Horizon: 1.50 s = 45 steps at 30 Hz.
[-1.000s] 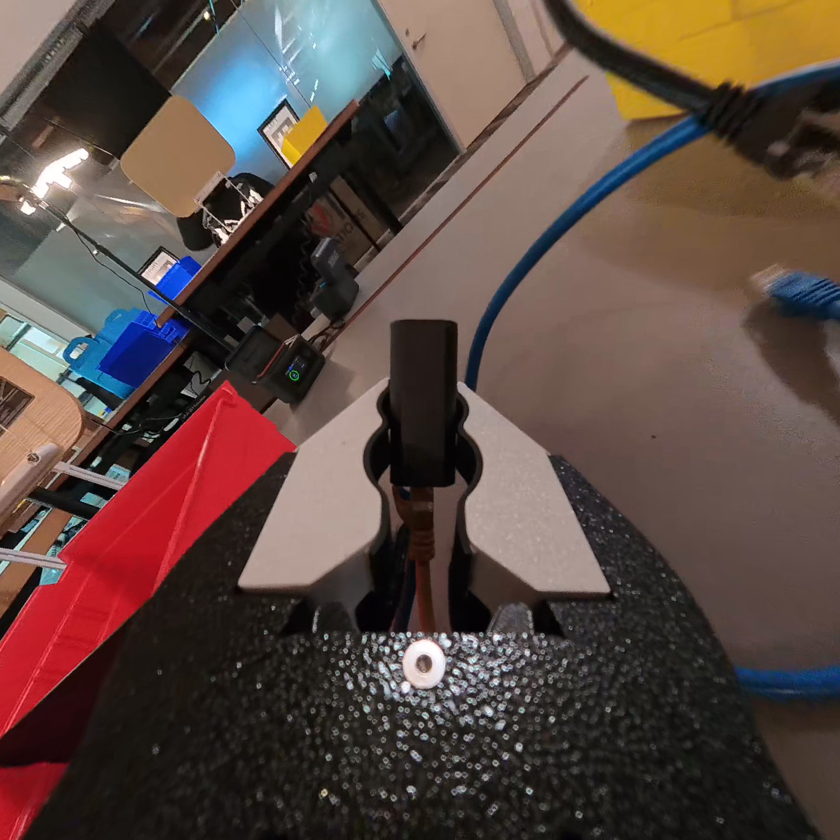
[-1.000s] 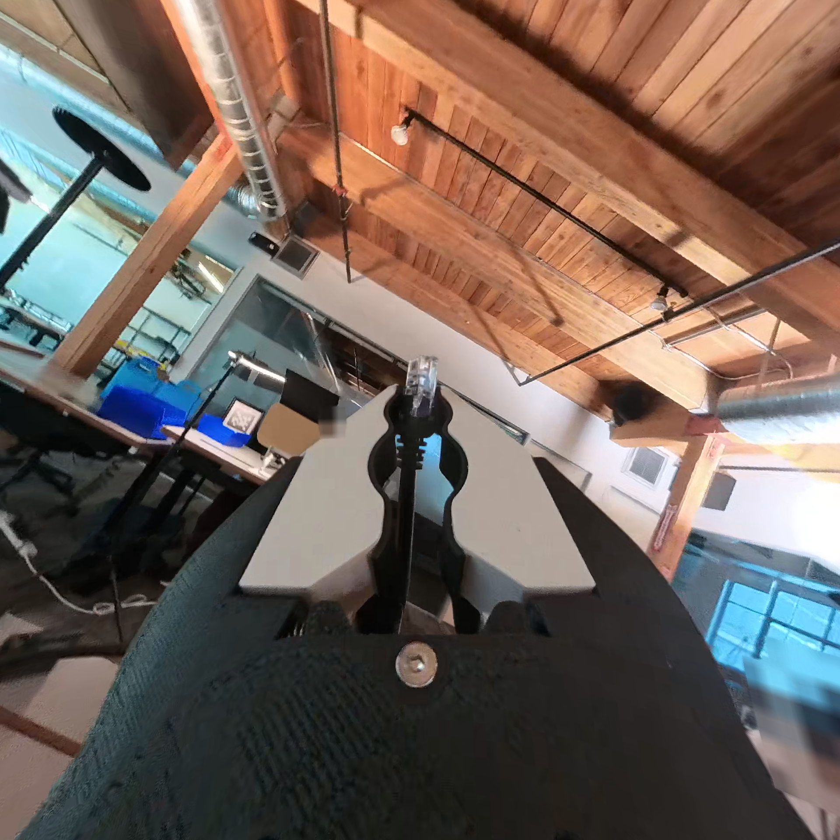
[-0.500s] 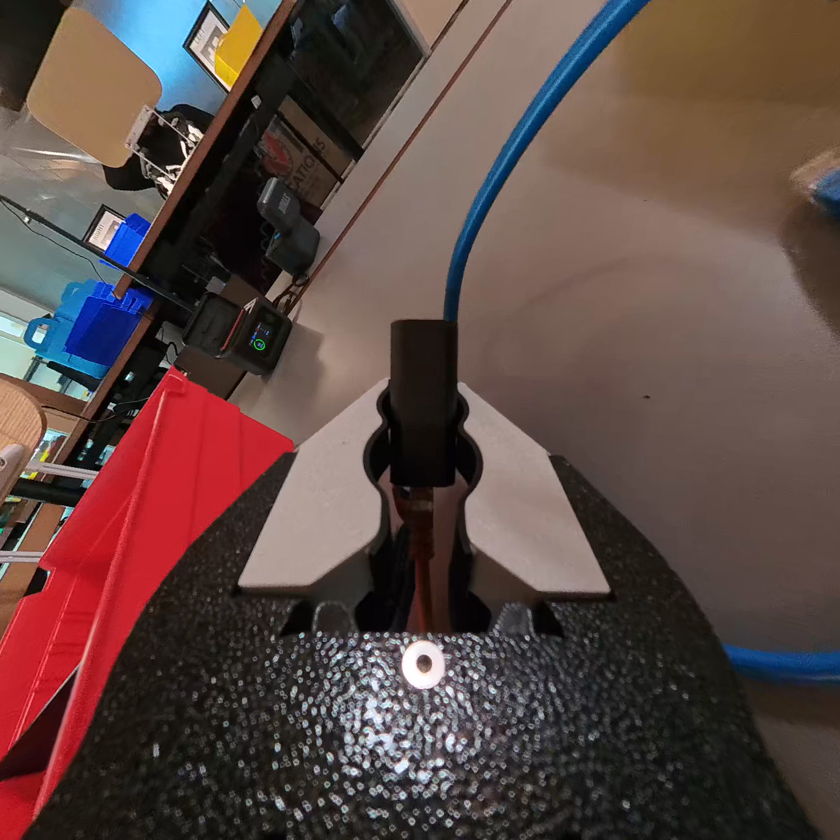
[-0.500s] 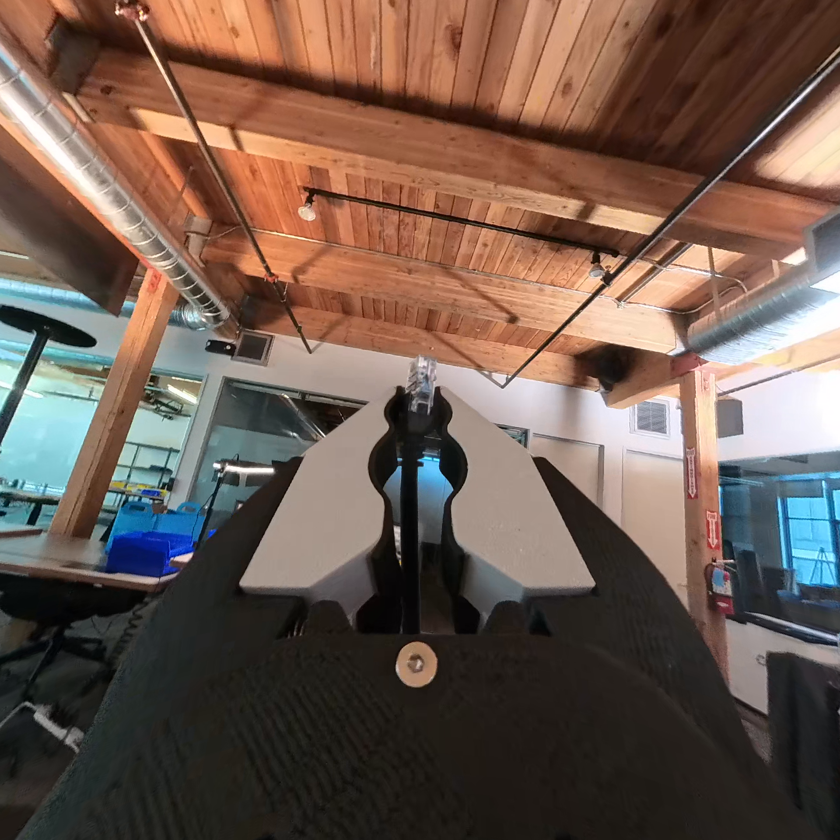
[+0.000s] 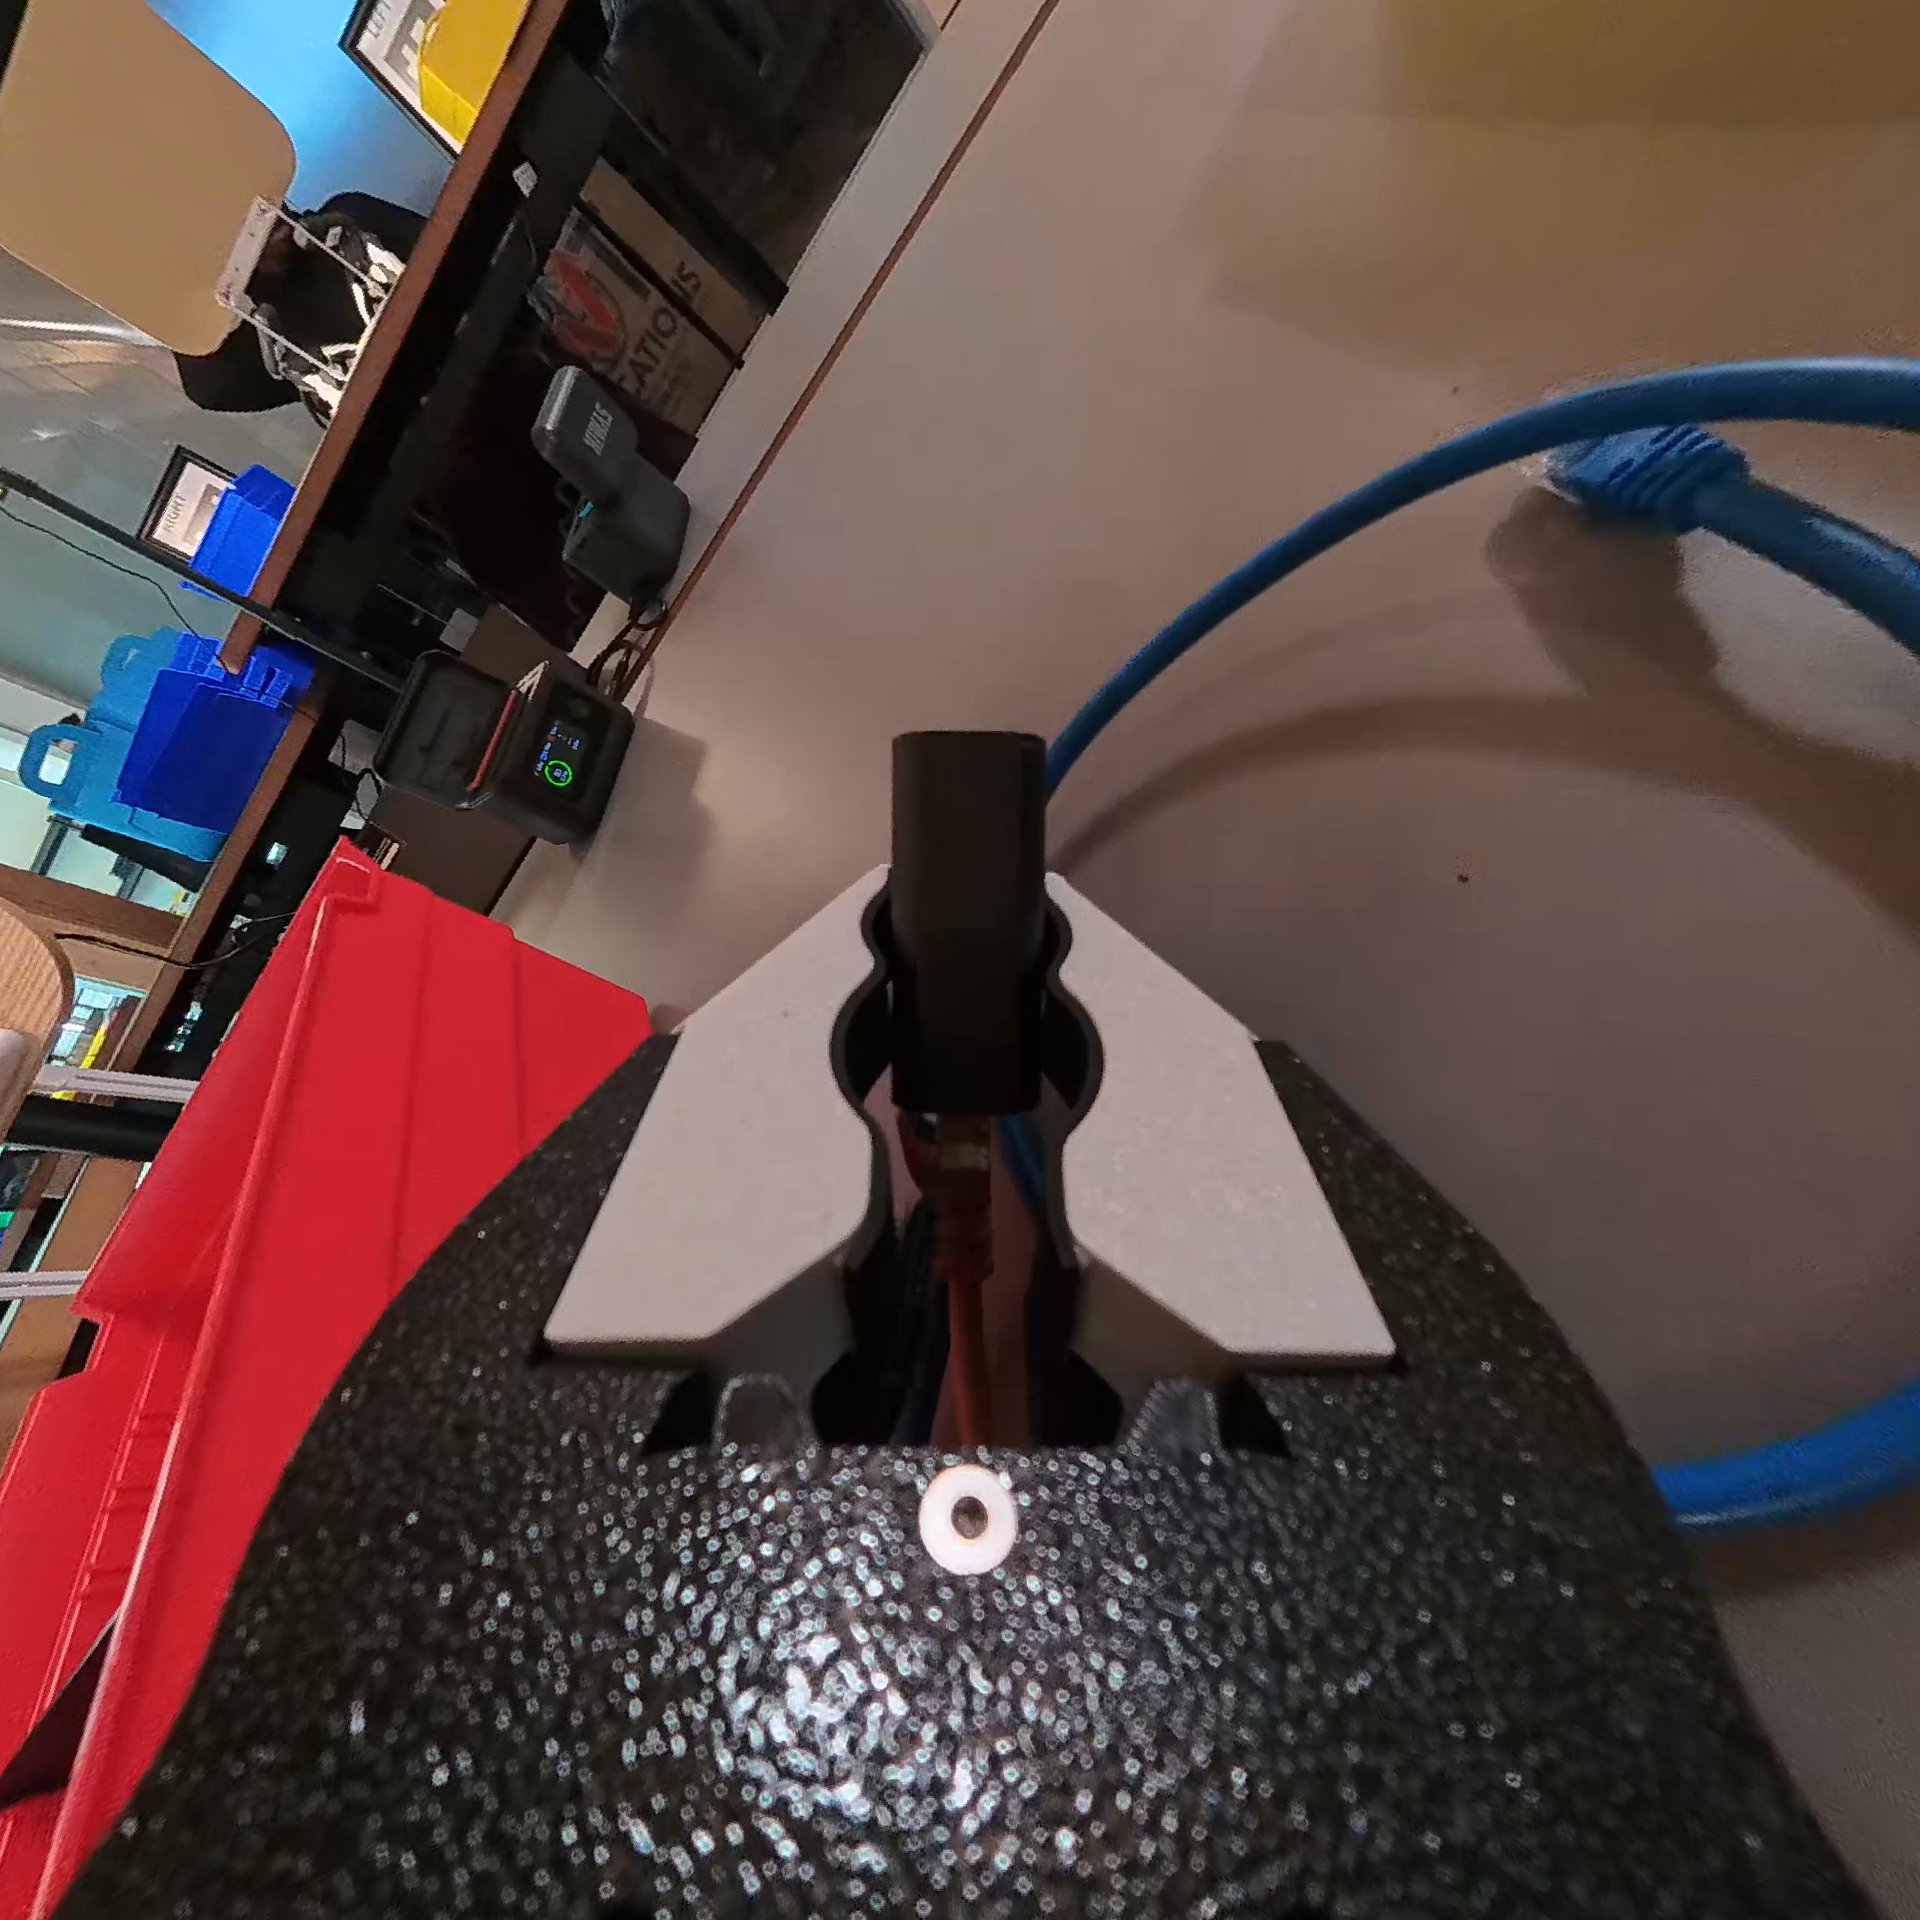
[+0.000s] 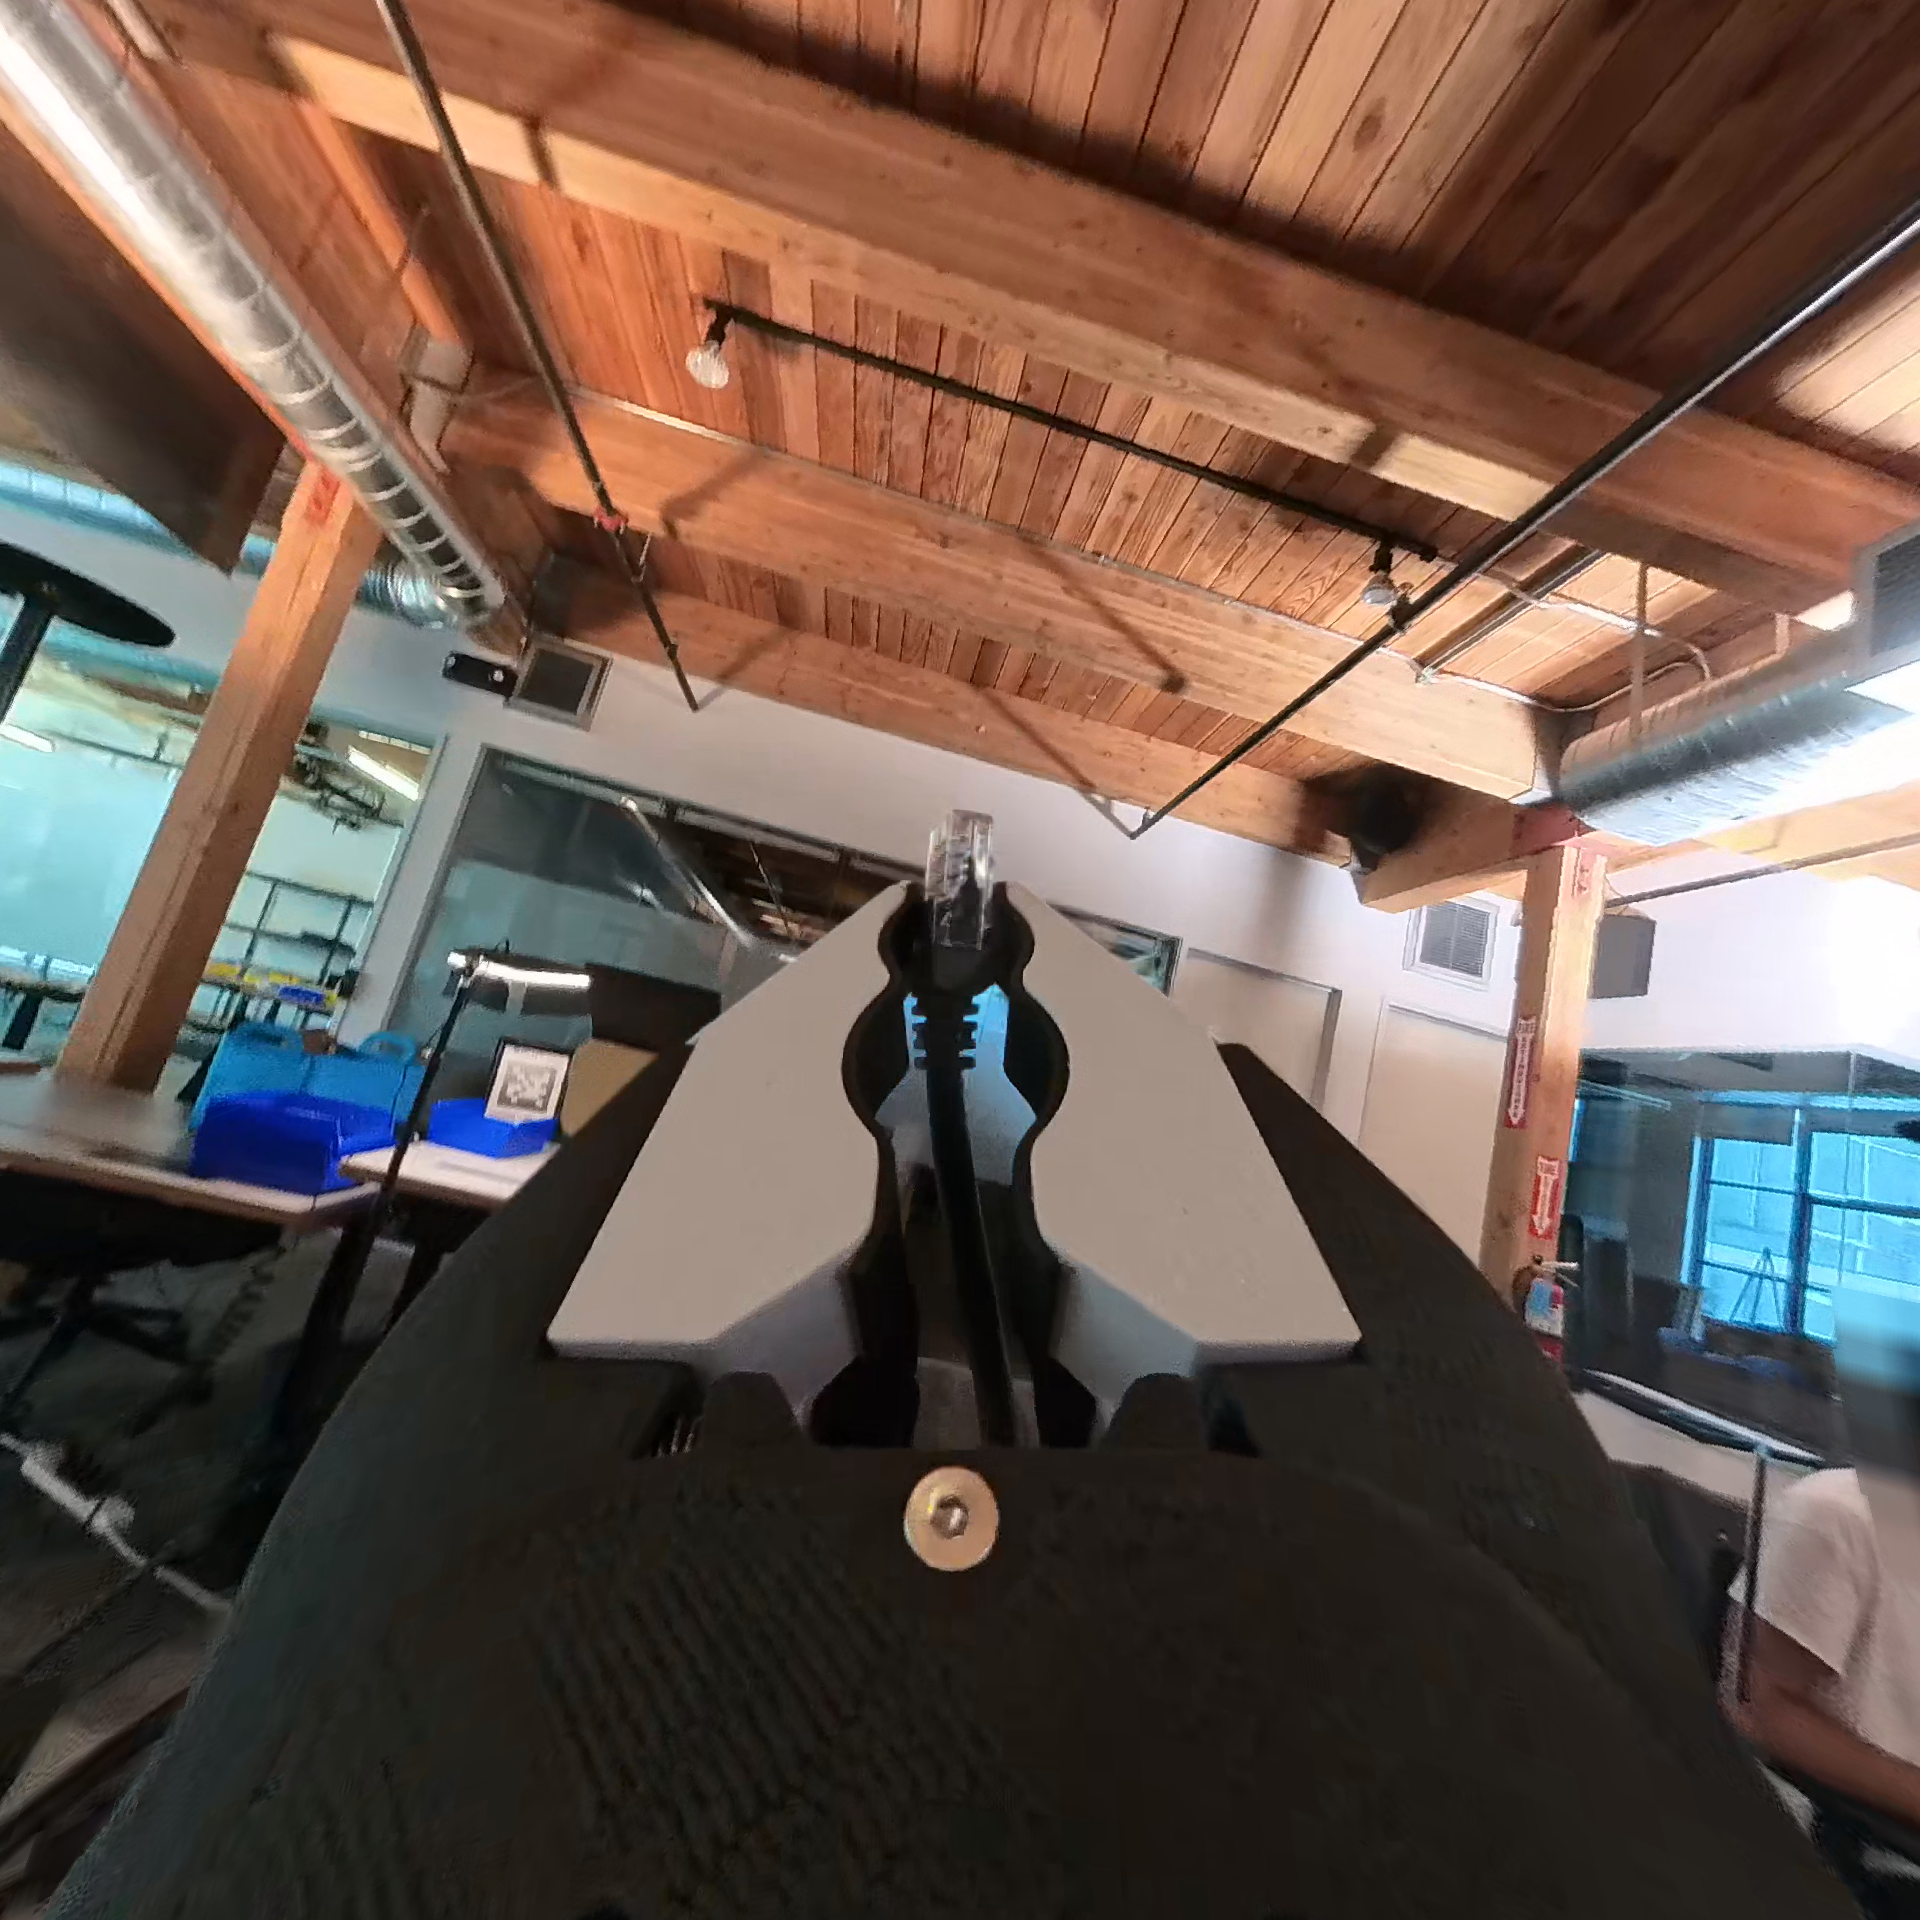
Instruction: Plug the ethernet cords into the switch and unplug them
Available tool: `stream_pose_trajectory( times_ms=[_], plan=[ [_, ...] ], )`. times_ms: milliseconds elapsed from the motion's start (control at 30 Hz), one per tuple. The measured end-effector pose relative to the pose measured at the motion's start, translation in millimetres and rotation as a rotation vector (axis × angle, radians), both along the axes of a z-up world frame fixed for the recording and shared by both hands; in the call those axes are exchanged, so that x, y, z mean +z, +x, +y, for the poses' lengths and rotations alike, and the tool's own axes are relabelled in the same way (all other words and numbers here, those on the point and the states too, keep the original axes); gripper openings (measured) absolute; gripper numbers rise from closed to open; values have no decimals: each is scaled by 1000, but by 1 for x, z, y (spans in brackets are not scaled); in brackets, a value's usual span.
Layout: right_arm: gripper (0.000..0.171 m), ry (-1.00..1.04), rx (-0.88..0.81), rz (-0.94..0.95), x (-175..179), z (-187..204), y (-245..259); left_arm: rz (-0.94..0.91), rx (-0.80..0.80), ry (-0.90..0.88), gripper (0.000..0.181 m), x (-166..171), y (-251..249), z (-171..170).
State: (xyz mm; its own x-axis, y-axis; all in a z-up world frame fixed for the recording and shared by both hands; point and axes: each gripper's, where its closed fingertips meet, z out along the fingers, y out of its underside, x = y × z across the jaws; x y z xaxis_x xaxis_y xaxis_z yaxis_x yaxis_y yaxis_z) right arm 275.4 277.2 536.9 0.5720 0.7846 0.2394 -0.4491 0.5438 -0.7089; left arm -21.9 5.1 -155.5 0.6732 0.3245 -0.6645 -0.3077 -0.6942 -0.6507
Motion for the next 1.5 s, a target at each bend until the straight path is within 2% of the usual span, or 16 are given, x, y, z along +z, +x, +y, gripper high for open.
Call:
stream_pose_trajectory(
  times_ms=[333, 600, 867, 1267, 1367, 1500],
  plan=[
    [10, -56, 58, -158, -103, 29, -16, 0, -13, -19, 21, -3, 2, 1],
    [10, -77, 75, -284, -170, 39, -59, 3, -11, -31, 21, -5, 2, 1],
    [10, -80, 58, -346, -227, 50, -78, 3, -16, -37, 21, -6, 3, 2],
    [10, -79, 149, -449, -325, 32, -100, 5, -20, -48, 22, -8, 4, 2],
    [10, -22, 192, -492, -351, 16, -106, 6, -23, -50, 22, -8, 4, 2],
    [10, 98, 151, -596, -398, 1, -116, 7, -25, -50, 22, -8, 5, 3]
  ],
)
